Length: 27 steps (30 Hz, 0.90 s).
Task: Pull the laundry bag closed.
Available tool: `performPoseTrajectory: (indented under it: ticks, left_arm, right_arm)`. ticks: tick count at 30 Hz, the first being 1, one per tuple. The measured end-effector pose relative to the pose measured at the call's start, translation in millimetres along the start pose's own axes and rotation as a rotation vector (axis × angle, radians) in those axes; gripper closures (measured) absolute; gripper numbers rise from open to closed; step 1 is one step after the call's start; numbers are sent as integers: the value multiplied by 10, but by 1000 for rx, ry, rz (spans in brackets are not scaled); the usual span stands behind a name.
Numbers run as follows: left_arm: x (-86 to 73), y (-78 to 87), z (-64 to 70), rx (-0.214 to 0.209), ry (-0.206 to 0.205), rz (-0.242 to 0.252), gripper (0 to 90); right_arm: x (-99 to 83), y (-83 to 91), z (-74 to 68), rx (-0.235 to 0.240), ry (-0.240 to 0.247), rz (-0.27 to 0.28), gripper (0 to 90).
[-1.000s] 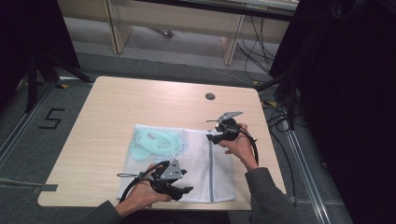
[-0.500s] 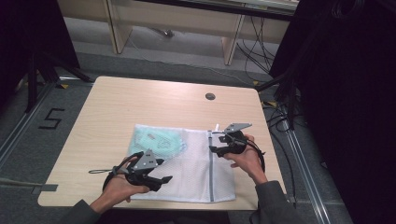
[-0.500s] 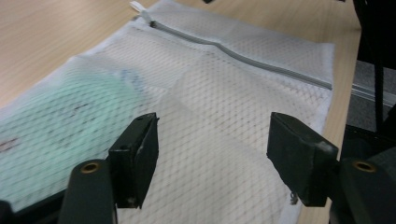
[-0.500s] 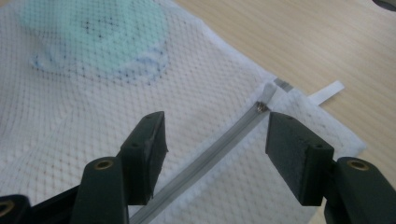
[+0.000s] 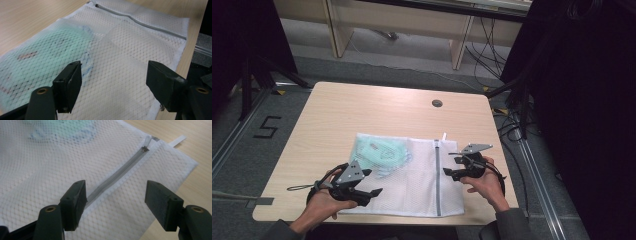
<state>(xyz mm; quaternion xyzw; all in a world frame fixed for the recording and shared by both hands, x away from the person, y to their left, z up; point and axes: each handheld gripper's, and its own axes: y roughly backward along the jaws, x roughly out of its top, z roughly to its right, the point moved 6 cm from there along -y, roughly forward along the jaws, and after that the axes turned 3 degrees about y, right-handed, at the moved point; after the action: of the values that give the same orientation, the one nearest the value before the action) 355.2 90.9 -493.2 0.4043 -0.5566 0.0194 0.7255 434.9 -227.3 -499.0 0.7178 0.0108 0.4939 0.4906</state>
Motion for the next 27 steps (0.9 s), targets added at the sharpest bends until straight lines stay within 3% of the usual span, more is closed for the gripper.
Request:
performPoseTrajectory:
  ticks: [2,3,4,5,6,7,8,11,12,13,14,15,16,17,18,19,20,21,22,23,24,26,27]
  left_arm:
    - [-15,17,-2,6,25,13,281]
    - [-30,34,-19,13,13,2,279]
    - [-37,33,-21,11,27,18,276]
    - [-52,57,-41,9,3,-5,272]
    - [-64,60,-24,20,46,1,271]
    - [-74,74,-46,20,15,0,270]
    - [-80,75,-36,23,43,15,270]
    - [-111,119,-61,35,42,6,266]
    - [-123,142,-73,38,35,-9,265]
    - [-122,135,-69,40,55,16,263]
    - [-144,172,-84,46,47,-13,262]
    - [-142,164,-77,41,66,14,262]
    - [-157,194,-91,52,55,-6,262]
    - [-158,201,-93,51,59,3,262]
    - [-169,211,-103,55,53,5,262]
    - [-173,212,-93,62,74,12,261]
    - [-191,231,-107,67,59,-8,261]
    - [-193,233,-105,66,55,1,261]
    - [-197,232,-105,66,56,4,261]
    - [-203,235,-106,66,53,1,261]
    - [-212,244,-110,66,46,-10,261]
    - [-231,244,-108,80,58,-20,261]
    - [-233,249,-110,85,53,-25,261]
  right_arm:
    - [-42,29,-12,0,8,11,341]
    - [-74,52,-19,1,16,4,338]
    - [-92,62,-37,2,-2,5,336]
    - [-124,81,-88,12,-38,-6,334]
    - [-146,102,-70,11,-9,-22,330]
    - [-160,105,-65,6,0,-9,327]
    - [-176,117,-83,8,-12,-7,327]
    - [-245,162,-124,11,-16,-16,312]
    - [-276,198,-127,15,-5,-52,312]
    - [-299,182,-129,3,7,-21,311]
    - [-323,198,-146,10,3,-19,311]
    - [-362,237,-174,19,-18,-43,310]
    - [-377,237,-179,20,-16,-31,308]
    - [-412,273,-173,18,5,-63,304]
    - [-428,252,-183,9,0,-31,302]
    - [-453,266,-211,19,-17,-37,302]
    - [-474,294,-213,21,-6,-68,300]
    - [-492,284,-217,14,-1,-55,298]
    - [-511,304,-210,13,16,-77,296]
    - [-512,292,-235,17,-14,-55,296]
    - [-530,288,-216,-2,11,-56,296]
    - [-540,308,-242,14,-15,-64,289]
    - [-551,297,-224,1,6,-57,288]
